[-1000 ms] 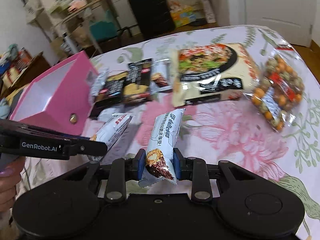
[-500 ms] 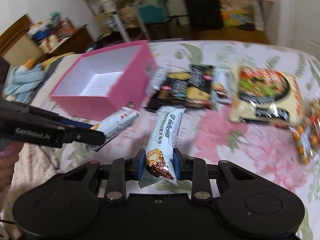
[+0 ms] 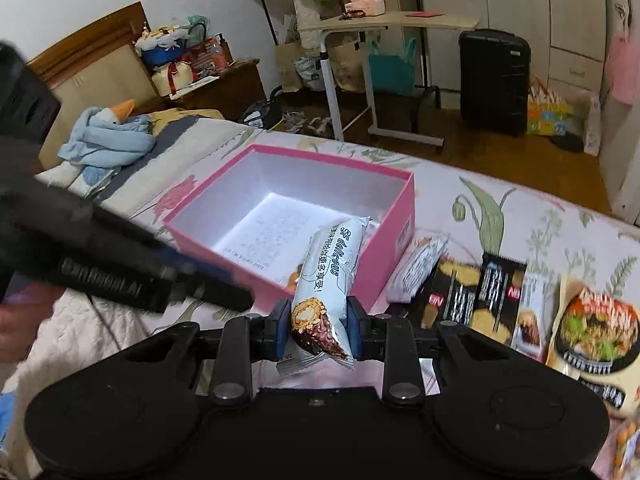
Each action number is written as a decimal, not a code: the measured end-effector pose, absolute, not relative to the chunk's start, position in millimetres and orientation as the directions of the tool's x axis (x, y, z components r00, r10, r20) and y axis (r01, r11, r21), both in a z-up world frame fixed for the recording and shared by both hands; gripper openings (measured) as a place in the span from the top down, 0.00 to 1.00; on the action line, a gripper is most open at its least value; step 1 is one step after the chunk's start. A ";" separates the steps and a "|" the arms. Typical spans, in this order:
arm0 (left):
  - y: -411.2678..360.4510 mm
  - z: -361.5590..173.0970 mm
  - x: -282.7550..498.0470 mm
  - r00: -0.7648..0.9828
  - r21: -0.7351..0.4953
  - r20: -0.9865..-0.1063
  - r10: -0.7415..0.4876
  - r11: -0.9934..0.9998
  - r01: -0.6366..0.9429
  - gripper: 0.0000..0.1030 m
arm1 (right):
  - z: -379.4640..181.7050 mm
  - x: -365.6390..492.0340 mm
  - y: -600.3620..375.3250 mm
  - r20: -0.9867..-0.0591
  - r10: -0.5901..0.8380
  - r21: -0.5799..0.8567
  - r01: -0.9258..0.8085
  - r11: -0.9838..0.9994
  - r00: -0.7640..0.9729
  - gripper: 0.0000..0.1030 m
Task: Organize snacks
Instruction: 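Carry the wafer bar toward the pink box with the right gripper, then grasp a white wafer bar with the left gripper while the right gripper drops its bar into the box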
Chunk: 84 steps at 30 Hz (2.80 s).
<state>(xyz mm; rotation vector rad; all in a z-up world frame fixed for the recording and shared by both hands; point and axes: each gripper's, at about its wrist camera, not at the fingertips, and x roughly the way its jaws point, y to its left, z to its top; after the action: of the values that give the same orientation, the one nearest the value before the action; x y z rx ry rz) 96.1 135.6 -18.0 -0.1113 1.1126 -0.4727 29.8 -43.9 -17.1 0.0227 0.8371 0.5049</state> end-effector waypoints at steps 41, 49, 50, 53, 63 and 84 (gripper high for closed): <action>81.4 -87.4 66.3 0.294 -0.168 -0.906 -0.305 0.896 0.410 0.74 | -48.8 2.7 -70.1 -0.791 0.404 0.258 -0.349 0.901 0.459 0.67; 122.5 -40.8 72.7 0.384 -0.145 -0.877 -0.290 0.920 0.363 0.75 | -19.8 10.2 -44.0 -0.722 0.484 0.253 -0.463 0.849 0.494 0.67; 130.3 -34.0 75.5 0.404 -0.147 -0.868 -0.290 0.925 0.350 0.75 | -17.8 11.8 -39.6 -0.705 0.504 0.249 -0.491 0.835 0.499 0.67; 152.5 -19.2 86.5 0.470 -0.143 -0.838 -0.276 0.944 0.299 0.75 | -14.1 23.6 -25.9 -0.672 0.549 0.256 -0.539 0.802 0.498 0.67; 190.0 -48.0 175.6 0.509 -0.197 -0.825 -0.245 0.969 0.148 0.75 | -50.2 118.1 32.0 -0.697 0.542 0.262 -0.537 0.802 0.470 0.67; 204.7 -81.4 191.4 0.515 -0.214 -0.822 -0.244 0.970 0.118 0.47 | -53.2 118.9 17.7 -0.720 0.529 0.261 -0.532 0.806 0.448 0.37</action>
<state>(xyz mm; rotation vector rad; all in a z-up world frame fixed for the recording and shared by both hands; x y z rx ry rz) 191.4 204.7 -81.4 -0.1369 1.0080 -0.2177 118.9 17.7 -53.2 -0.0036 0.8900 0.6562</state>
